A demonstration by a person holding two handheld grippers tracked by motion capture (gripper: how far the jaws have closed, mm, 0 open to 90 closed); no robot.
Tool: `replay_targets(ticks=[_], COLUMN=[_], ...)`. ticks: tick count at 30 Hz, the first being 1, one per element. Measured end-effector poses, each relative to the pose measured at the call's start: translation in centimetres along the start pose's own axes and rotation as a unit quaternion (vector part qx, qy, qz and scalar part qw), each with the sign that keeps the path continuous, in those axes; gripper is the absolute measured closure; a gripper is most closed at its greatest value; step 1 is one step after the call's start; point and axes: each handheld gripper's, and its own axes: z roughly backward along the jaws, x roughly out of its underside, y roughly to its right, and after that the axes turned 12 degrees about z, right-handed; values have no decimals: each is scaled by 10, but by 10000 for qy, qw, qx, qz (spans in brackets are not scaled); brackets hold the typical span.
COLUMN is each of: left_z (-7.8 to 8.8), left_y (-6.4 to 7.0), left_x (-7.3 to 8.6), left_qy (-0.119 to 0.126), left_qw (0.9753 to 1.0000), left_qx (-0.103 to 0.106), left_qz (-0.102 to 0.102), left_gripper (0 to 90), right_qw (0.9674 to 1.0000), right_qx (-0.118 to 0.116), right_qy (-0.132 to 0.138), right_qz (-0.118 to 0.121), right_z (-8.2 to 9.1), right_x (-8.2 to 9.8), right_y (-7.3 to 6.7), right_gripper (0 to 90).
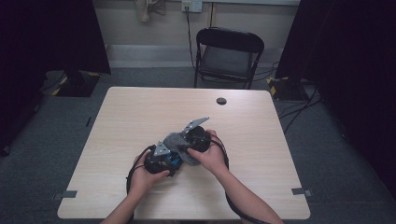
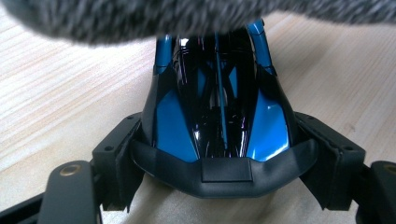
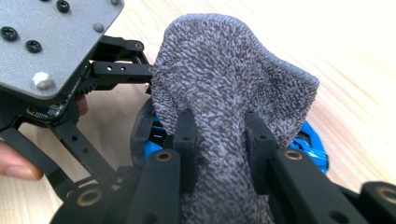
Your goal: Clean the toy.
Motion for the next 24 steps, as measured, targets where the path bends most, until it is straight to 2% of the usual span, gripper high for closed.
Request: replay_targets(ticks=[5, 8, 9, 13, 17, 20, 24], left_z=[-1, -2, -2, -1, -1, -1, -1], left_y=[0, 1, 1, 1, 1, 1, 1], left_x=[-1, -1, -1, -1, -1, -1, -1], left_qy=[0, 27, 24, 5, 9, 10, 12], left_qw=[10000, 10000, 10000, 10000, 10000, 10000, 10000], left_qx=[5, 21, 14, -4, 0, -2, -4], left_qz=[6, 74, 75, 44, 44, 43, 41], left_gripper=[240, 240, 240, 240, 240, 241, 241], right_qw=[9998, 9999, 9999, 9995, 9995, 9993, 9996], right_qx=[-133, -95, -139, -247, -319, -351, -265], right_qy=[87, -35, 1, 114, 34, 61, 57], right_qz=[-118, 4, 6, -171, -53, -93, -47], right_z=[-9, -16, -17, -25, -29, -29, -29], right_x=[2, 2, 3, 7, 8, 10, 11], right_y=[-1, -7, -8, -9, -13, -13, -12], right_gripper=[718, 718, 718, 718, 718, 718, 720])
